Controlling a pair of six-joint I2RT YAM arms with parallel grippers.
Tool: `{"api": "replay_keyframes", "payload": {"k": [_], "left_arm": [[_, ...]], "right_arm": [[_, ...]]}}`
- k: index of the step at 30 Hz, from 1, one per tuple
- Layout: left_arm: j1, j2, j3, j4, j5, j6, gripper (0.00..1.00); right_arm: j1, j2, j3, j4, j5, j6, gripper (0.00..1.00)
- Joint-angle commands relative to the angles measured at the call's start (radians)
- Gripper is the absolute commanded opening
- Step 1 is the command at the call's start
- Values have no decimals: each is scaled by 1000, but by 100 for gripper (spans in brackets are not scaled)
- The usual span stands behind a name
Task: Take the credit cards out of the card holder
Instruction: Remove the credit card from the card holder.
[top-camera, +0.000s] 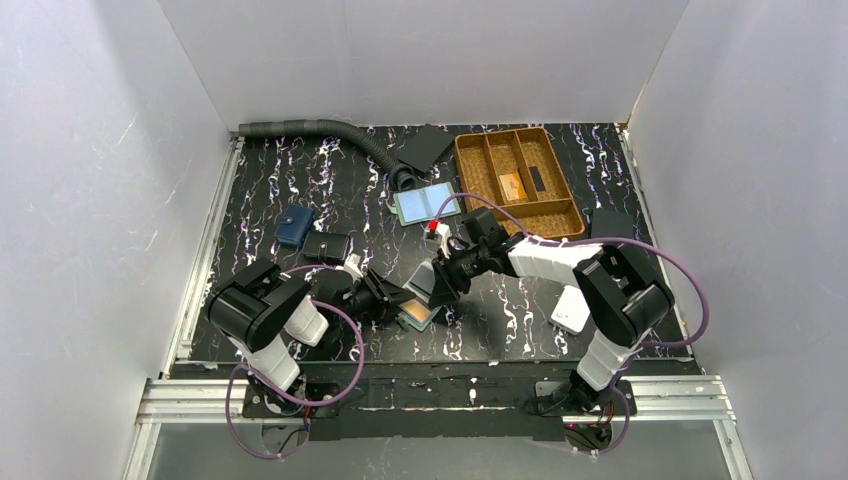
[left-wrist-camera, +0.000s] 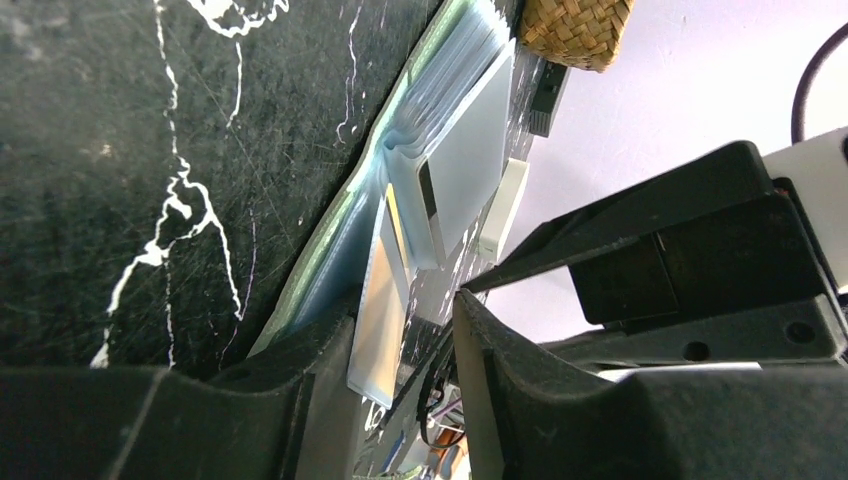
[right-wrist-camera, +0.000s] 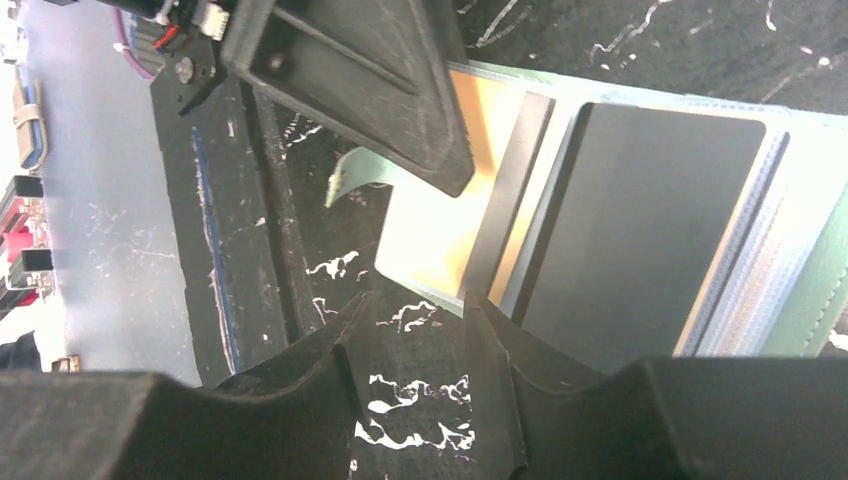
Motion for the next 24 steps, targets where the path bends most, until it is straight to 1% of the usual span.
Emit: {"api": "replay_keyframes", "payload": {"k": [1, 6, 10, 12, 14, 18, 20, 24], "left_arm": [[6, -25, -20, -74, 1, 26, 33], [9, -32, -32, -74, 5, 26, 25], [10, -50, -48, -73, 11, 30, 19], [11, -57, -53, -74, 14, 35, 11], [11, -61, -50, -71, 22, 45, 0], [12, -71, -24, -57, 60, 87, 0], [12, -85, -2, -25, 112, 158, 0], [12, -112, 61, -26, 211, 291, 0]], "right_arm": [[-7, 43, 50, -34, 66, -5, 46], [-16, 59, 56, -44, 135, 12, 43], [-22, 61, 56, -42, 148, 20, 41], [-23, 61, 55, -42, 149, 22, 41], [-23, 63, 56, -41, 148, 23, 41], [-34, 54, 59, -41, 119, 23, 41], [-55, 42, 58, -37, 65, 23, 42], [-116, 7, 43, -3, -64, 44, 43]]}}
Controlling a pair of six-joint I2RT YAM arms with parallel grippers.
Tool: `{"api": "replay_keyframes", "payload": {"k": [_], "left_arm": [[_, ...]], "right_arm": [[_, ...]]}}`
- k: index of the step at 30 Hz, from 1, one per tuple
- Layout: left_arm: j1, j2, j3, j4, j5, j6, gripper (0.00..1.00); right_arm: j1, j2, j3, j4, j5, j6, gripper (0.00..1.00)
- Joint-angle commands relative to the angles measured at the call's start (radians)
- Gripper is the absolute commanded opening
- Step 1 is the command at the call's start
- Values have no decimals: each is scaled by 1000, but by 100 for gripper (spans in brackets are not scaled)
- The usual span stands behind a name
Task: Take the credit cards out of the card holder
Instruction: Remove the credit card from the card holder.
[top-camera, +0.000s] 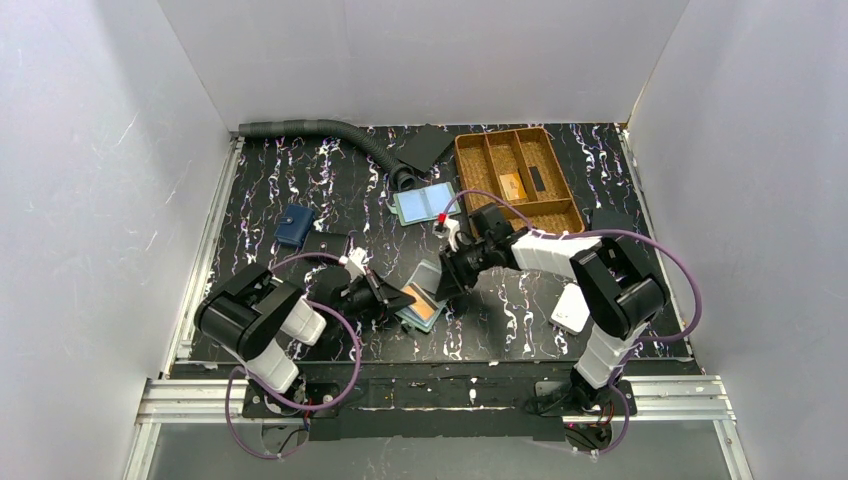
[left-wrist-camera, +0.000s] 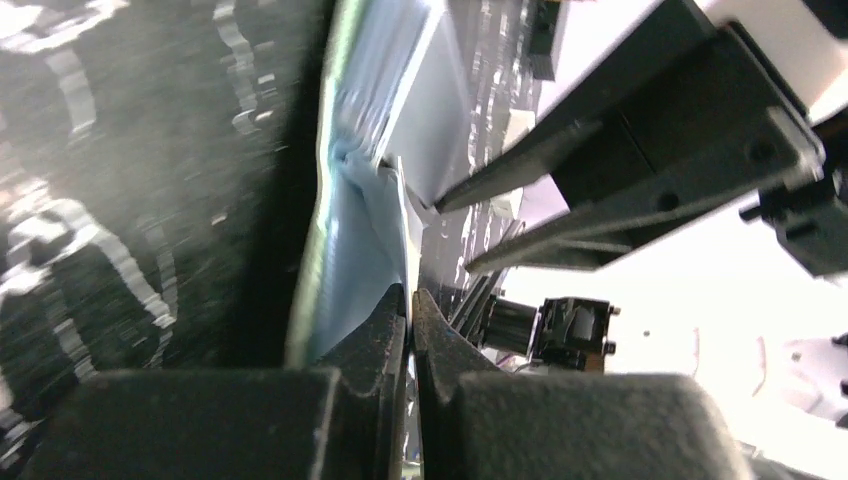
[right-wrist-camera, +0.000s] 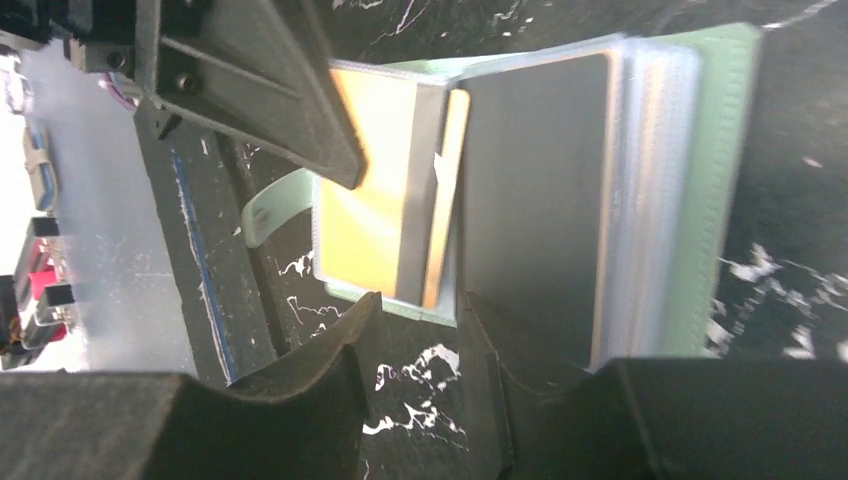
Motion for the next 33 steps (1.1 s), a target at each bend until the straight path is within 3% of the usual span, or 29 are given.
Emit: {"api": "replay_keyframes", "payload": {"k": [1, 13, 29, 33], "left_arm": [[0, -51, 80, 9, 159, 194, 0], [0, -112, 204, -11, 371, 420, 0], [0, -169, 207, -11, 360, 465, 0], [-1, -170, 197, -11, 347, 469, 0]], "right_arm": [[-76, -59, 15, 43, -122, 25, 43], [-156, -144, -23, 142, -257, 93, 44], [-115, -80, -36, 230, -371, 195, 43], [-110, -69, -34, 237, -399, 202, 36]]}}
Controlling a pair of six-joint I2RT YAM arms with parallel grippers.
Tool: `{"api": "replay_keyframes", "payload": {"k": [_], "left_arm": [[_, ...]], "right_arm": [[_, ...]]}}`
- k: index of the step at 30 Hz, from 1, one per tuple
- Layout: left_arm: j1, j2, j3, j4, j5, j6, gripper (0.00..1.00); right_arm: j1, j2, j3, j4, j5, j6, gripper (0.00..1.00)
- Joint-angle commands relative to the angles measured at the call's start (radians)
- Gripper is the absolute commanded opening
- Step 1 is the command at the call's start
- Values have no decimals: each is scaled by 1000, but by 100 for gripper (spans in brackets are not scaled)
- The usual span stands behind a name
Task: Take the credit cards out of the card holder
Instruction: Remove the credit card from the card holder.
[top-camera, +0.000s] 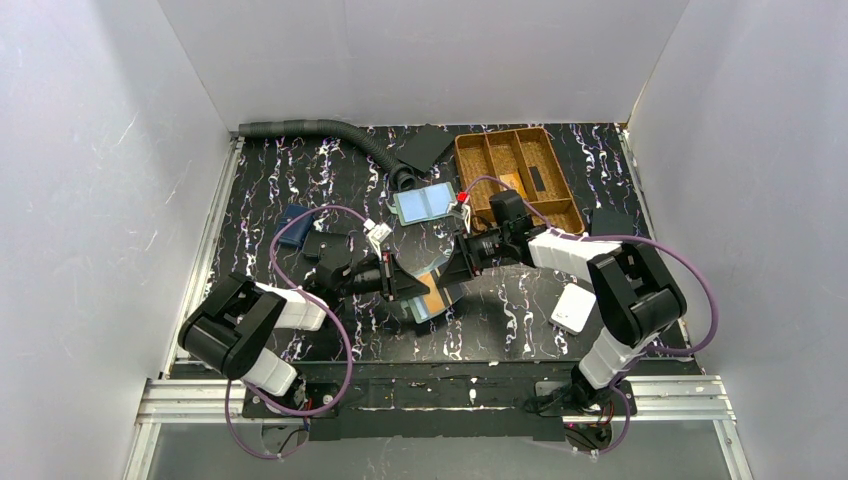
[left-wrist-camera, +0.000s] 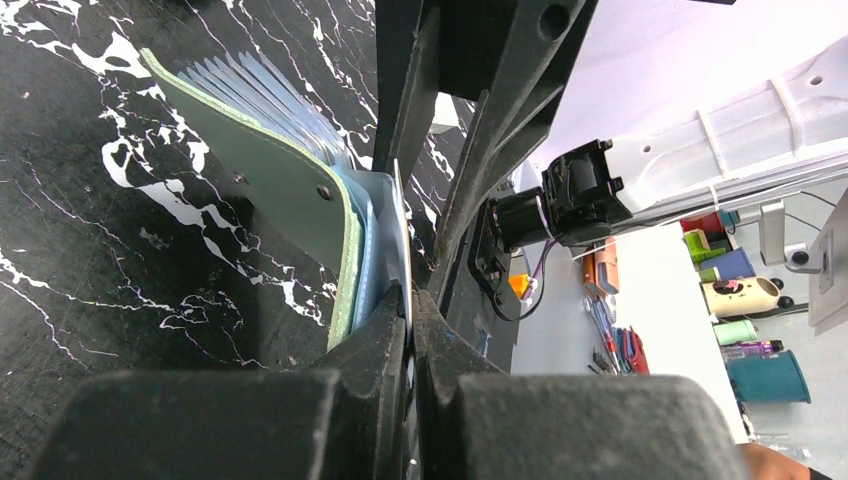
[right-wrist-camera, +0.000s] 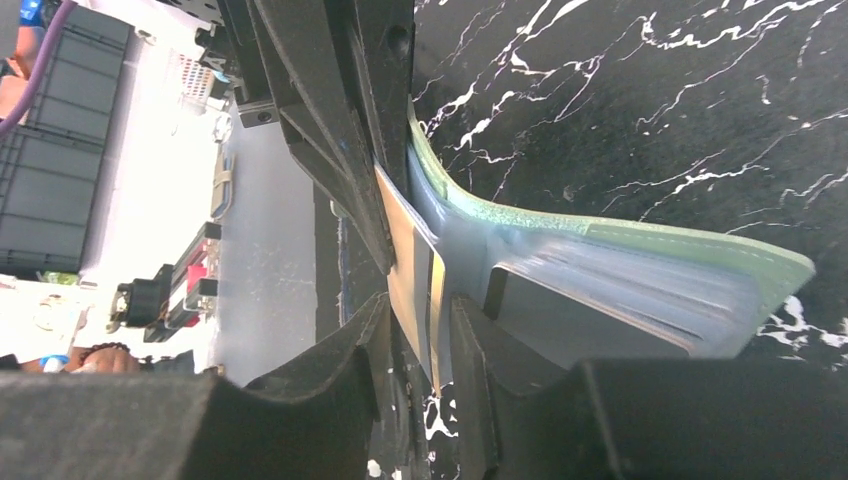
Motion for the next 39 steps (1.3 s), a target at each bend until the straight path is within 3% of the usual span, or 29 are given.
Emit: {"api": "replay_keyframes", "payload": {"k": [1, 5, 7, 11, 15, 20, 23, 25, 29, 30, 39], "left_arm": [[0, -45, 13, 41, 5, 26, 0], [0, -33, 4, 41, -3, 23, 0], [5, -31, -5, 42, -5, 18, 0], [35, -36, -41, 71, 5, -3, 1], [50, -25, -60, 105, 23, -33, 12], [52, 17, -60, 156, 44, -70, 18], [52, 50, -53, 188, 63, -93, 15], [60, 91, -52, 246, 83, -132, 1], [86, 104, -76, 260, 98, -141, 4], [95, 119, -76, 267, 114, -146, 0], [116, 144, -95, 280, 138, -143, 0]], "right_arm": [[10, 19, 7, 45, -60, 20, 33], [11, 33, 12, 47, -69, 27, 9], [11, 39, 14, 42, -69, 25, 3], [11, 44, 14, 42, -68, 24, 2], [11, 50, 12, 36, -62, 19, 1], [10, 50, 12, 21, -40, 3, 1], [11, 58, 15, 11, -31, -3, 1], [9, 74, 29, -44, 1, -41, 1], [-3, 98, 38, -77, 36, -68, 1], [-4, 109, 41, -90, 44, -82, 1], [-17, 134, 41, -94, 43, -88, 1]]}}
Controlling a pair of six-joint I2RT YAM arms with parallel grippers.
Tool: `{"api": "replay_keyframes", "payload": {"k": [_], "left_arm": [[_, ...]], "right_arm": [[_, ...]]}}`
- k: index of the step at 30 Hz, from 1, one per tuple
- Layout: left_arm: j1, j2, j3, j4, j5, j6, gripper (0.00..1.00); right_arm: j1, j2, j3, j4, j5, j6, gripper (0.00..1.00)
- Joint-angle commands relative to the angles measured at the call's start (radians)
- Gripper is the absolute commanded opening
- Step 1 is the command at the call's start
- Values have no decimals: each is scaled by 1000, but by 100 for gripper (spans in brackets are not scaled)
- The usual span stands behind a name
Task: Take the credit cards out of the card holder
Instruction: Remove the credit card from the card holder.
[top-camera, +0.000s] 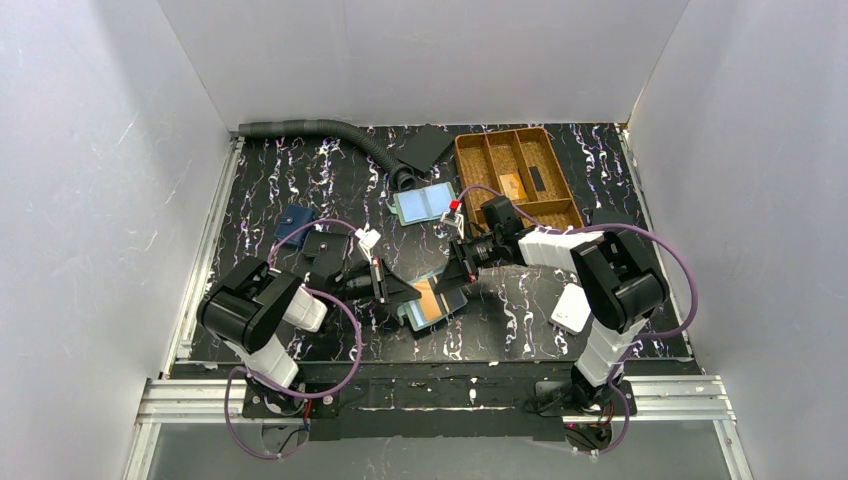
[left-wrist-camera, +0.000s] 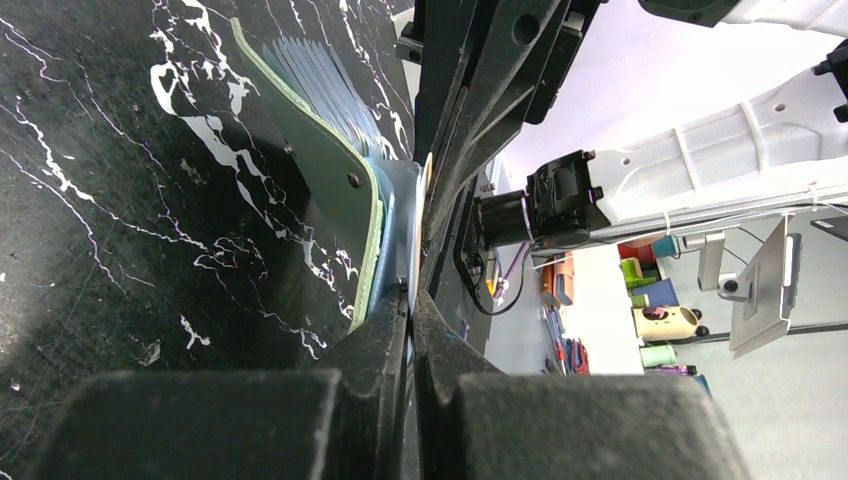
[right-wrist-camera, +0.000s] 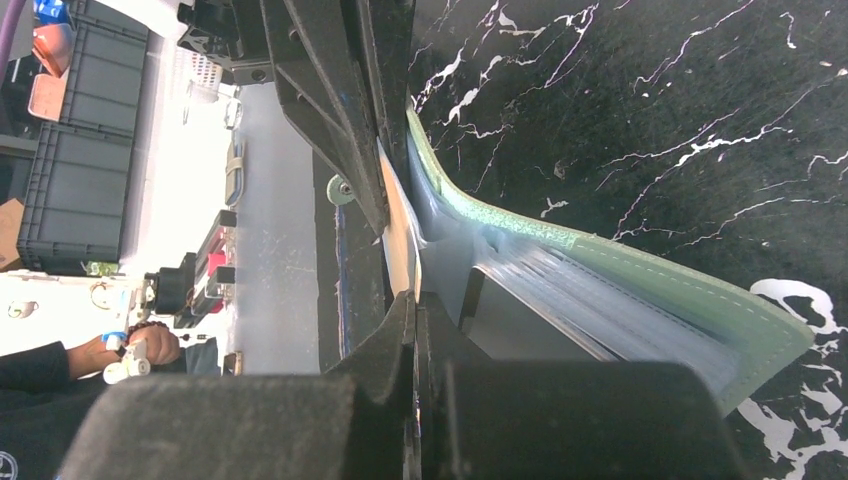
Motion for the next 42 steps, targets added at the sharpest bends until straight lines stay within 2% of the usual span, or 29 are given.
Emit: {"api": "replay_keyframes", "payload": {"k": [1, 30, 31, 33, 36, 42], "left_arm": [[32, -6, -23, 63, 69, 1, 0], [69, 167, -34, 65, 75, 19, 4], [69, 169, -35, 66, 75, 18, 6], [69, 160, -37, 68, 70, 12, 17], [69, 128, -39, 66, 65, 4, 25], [62, 103, -24, 68, 58, -28, 33]], "right_arm": [[-34, 25, 15, -45, 57, -51, 1], [-55, 112, 26, -102, 72, -114, 1], [-55, 115, 26, -103, 71, -113, 1], [-55, 118, 27, -103, 64, -113, 1], [-55, 127, 30, -96, 19, -105, 1], [-55, 120, 23, -21, -104, -55, 1]]}}
